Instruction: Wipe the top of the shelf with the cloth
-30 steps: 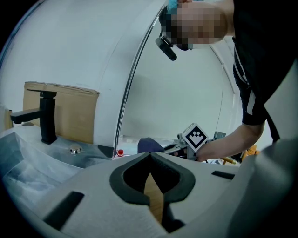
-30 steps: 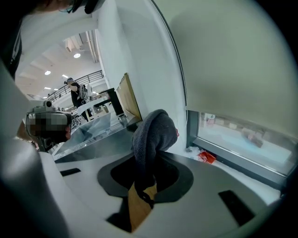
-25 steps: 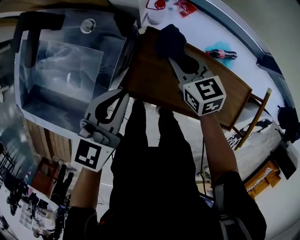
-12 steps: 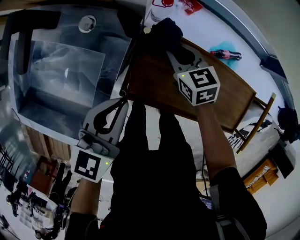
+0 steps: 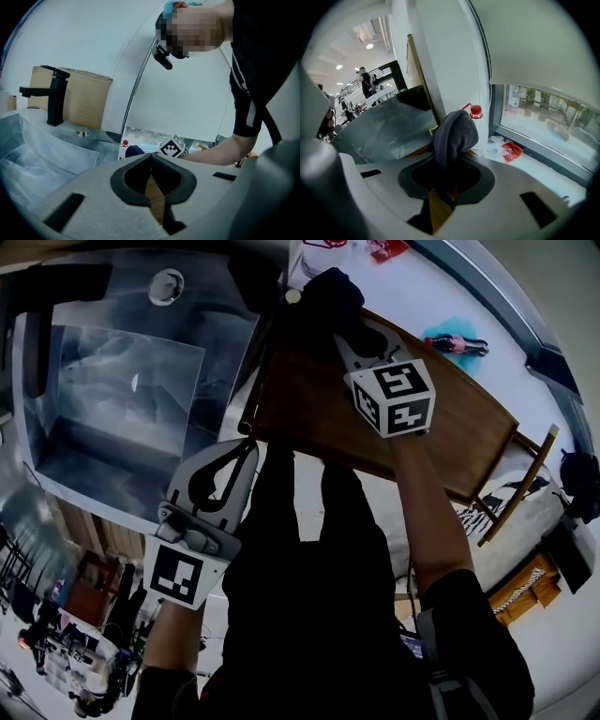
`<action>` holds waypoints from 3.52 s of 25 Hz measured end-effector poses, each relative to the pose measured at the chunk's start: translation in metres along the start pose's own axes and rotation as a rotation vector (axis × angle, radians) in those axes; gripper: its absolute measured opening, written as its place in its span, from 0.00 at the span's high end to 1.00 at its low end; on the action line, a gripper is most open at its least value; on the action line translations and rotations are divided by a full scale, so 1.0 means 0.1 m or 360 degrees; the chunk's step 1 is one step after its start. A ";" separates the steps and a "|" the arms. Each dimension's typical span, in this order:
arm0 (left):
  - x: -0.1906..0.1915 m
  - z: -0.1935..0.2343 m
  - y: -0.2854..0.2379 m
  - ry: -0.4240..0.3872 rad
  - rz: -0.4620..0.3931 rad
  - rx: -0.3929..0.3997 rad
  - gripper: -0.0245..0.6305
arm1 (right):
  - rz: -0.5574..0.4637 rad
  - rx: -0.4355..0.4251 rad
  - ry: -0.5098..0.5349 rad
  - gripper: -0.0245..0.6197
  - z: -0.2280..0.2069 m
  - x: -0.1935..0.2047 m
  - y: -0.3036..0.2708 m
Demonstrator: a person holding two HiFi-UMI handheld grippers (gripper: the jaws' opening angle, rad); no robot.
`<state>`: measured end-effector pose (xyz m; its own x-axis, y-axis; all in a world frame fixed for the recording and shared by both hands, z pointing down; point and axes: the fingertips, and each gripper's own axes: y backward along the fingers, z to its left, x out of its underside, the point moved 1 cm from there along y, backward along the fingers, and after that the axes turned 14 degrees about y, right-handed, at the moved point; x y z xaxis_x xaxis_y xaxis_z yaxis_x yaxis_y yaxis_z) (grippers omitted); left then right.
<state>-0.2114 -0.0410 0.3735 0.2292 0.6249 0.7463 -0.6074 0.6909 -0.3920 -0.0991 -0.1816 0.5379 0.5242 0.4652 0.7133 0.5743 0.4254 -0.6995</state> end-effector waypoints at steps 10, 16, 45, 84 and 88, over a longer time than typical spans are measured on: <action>0.07 -0.15 -0.13 -0.0027 0.0048 0.0029 0.93 | 0.0045 0.0050 -0.0058 0.84 -0.18 0.27 0.12; 0.10 -0.31 -0.26 -0.0044 0.0070 0.0063 0.93 | 0.0057 0.0079 -0.0096 0.84 -0.31 0.44 0.26; 0.35 -1.41 -1.01 -0.0175 0.0213 0.0274 0.93 | 0.0111 0.0310 -0.0377 0.84 -1.08 1.58 1.40; 0.75 -2.69 -1.89 -0.0316 0.0378 0.0543 0.93 | 0.0222 0.0697 -0.0684 0.84 -1.98 2.96 2.81; 0.75 -2.75 -1.94 -0.0320 0.0383 0.0552 0.93 | 0.0257 0.0739 -0.0679 0.84 -2.04 3.03 2.88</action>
<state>0.1328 -0.0281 0.3580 -0.0809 0.6460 0.7590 -0.8516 0.3510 -0.3894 0.3535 -0.0768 0.5615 0.2303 0.7781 0.5844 0.1276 0.5712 -0.8108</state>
